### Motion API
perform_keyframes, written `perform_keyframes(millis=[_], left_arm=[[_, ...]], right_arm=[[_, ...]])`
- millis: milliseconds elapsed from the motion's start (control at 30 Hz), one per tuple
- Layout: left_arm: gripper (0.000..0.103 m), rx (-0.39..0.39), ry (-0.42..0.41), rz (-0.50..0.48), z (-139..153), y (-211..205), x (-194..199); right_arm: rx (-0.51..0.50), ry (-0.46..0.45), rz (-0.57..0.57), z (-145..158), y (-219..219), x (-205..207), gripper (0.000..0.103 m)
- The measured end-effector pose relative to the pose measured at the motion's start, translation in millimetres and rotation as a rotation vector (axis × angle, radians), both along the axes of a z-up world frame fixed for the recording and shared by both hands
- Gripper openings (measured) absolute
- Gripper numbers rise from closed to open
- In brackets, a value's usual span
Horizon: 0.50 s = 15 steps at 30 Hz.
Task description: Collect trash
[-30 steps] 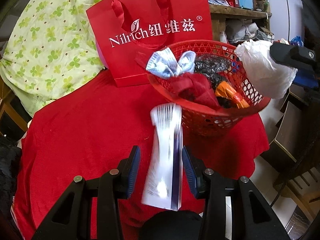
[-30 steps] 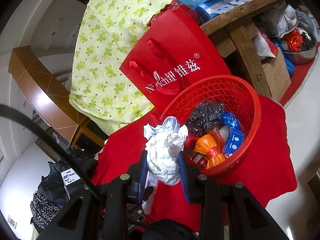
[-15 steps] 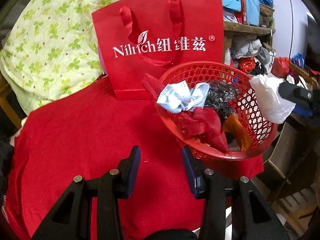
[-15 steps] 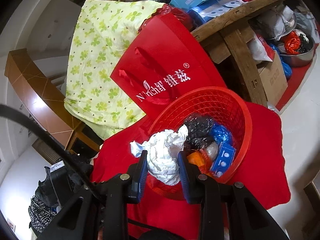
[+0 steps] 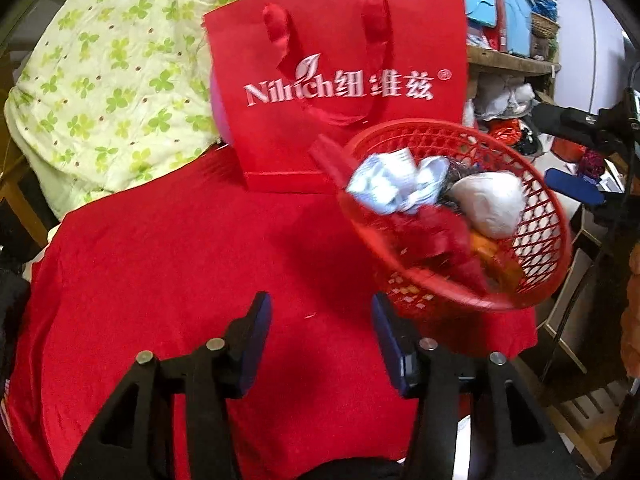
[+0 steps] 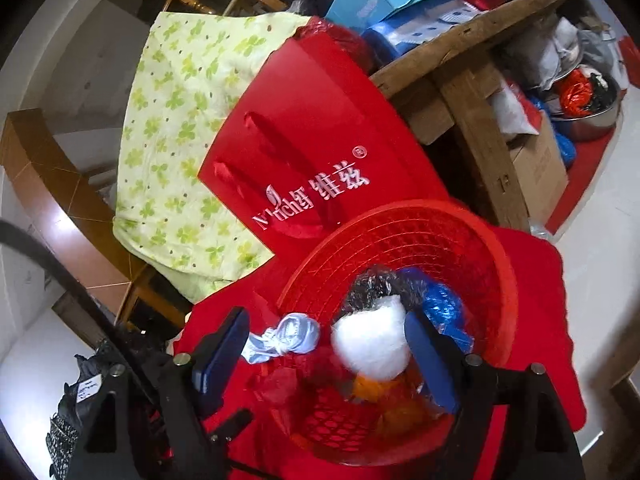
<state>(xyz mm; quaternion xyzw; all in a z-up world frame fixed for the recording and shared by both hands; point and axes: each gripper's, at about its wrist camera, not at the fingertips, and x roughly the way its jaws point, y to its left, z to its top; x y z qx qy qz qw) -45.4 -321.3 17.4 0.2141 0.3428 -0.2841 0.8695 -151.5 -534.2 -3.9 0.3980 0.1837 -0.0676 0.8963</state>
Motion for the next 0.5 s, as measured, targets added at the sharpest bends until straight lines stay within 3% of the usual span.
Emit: perform_keyframes(millis=[167, 233, 400, 500], left_arm=[[0.055, 0.006, 0.017, 0.051, -4.6, 15.0, 11.9], [0.073, -0.001, 0.004, 0.065, -3.9, 21.6, 13.1], [0.075, -0.008, -0.071, 0.076, -2.0, 37.7, 9.6], [0.075, -0.014, -0.048, 0.104, -9.0, 49.7, 19.0]], right_arm=[[-0.092, 0.002, -0.037, 3.3, 13.9, -13.1, 0.083], [-0.118, -0.005, -0.068, 6.2, 14.9, -27.9, 0.083], [-0.158, -0.045, -0.230, 15.6, -0.7, -108.2, 0.083], [-0.082, 0.041, -0.323, -1.7, -23.7, -153.9, 0.083]])
